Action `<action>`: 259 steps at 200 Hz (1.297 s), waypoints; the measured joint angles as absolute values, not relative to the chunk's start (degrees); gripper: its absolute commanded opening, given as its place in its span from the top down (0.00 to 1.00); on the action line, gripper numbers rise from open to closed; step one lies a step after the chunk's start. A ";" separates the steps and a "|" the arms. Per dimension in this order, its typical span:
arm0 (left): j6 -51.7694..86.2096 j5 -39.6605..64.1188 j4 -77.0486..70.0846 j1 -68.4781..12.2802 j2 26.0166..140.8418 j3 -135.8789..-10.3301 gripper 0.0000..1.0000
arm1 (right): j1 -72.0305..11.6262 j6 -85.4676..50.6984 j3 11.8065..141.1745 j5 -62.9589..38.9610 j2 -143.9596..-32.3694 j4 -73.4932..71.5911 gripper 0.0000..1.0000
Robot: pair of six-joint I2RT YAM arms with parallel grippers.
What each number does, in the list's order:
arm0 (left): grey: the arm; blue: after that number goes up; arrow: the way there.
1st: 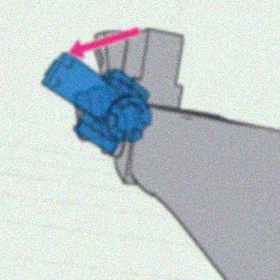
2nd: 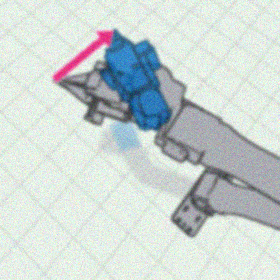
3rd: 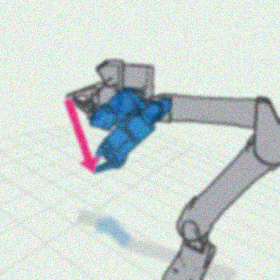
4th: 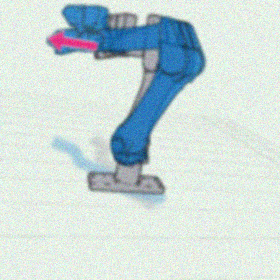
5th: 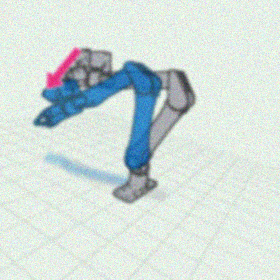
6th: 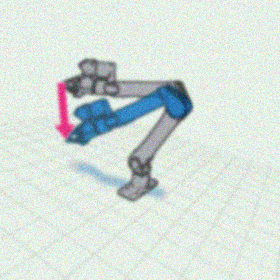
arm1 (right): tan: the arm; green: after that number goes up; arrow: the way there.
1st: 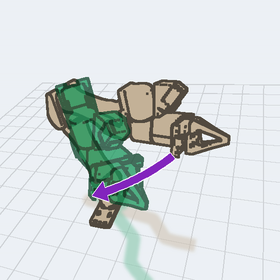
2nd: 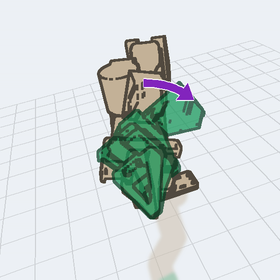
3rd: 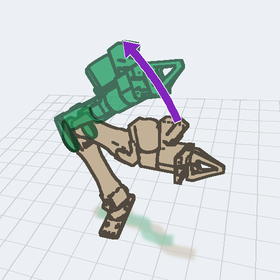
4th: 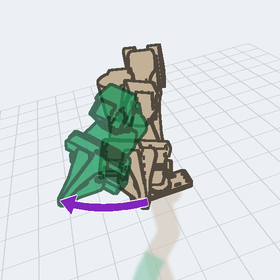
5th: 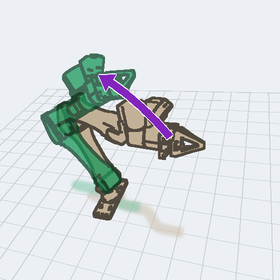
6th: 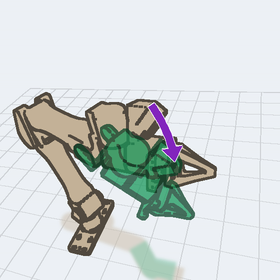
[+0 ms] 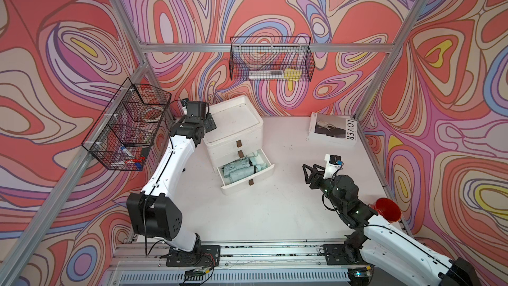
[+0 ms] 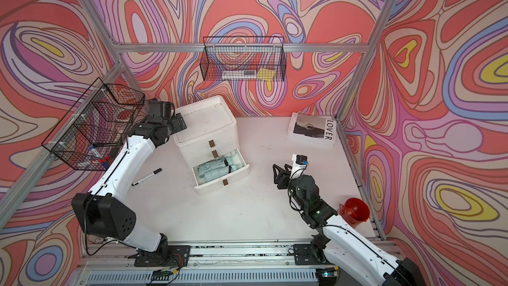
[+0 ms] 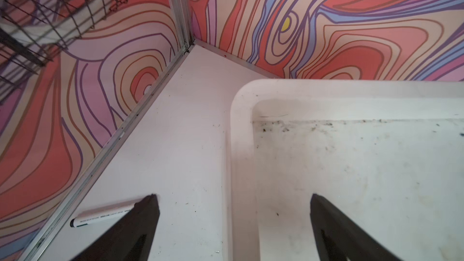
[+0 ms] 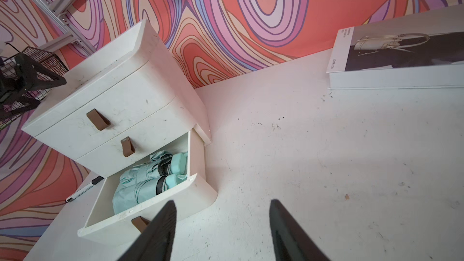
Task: Place the umbrella in the drawer by color
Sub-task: Close the drawer in the storage box.
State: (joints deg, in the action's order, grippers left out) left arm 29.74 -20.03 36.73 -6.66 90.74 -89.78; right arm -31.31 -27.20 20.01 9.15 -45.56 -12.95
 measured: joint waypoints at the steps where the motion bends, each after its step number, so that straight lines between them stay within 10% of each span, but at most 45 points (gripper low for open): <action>1: 29.89 -20.05 36.82 -6.66 90.89 -89.86 0.01 | -31.31 -27.22 20.01 9.13 -45.63 -12.97 0.38; 151: 35.86 -16.01 39.31 -6.74 90.74 -88.92 0.97 | -31.29 -26.68 22.02 4.32 -58.19 -19.09 0.26; 259: 39.68 -16.03 40.38 -7.73 90.76 -89.19 1.00 | -54.43 -25.56 43.09 5.15 -87.66 -18.02 0.38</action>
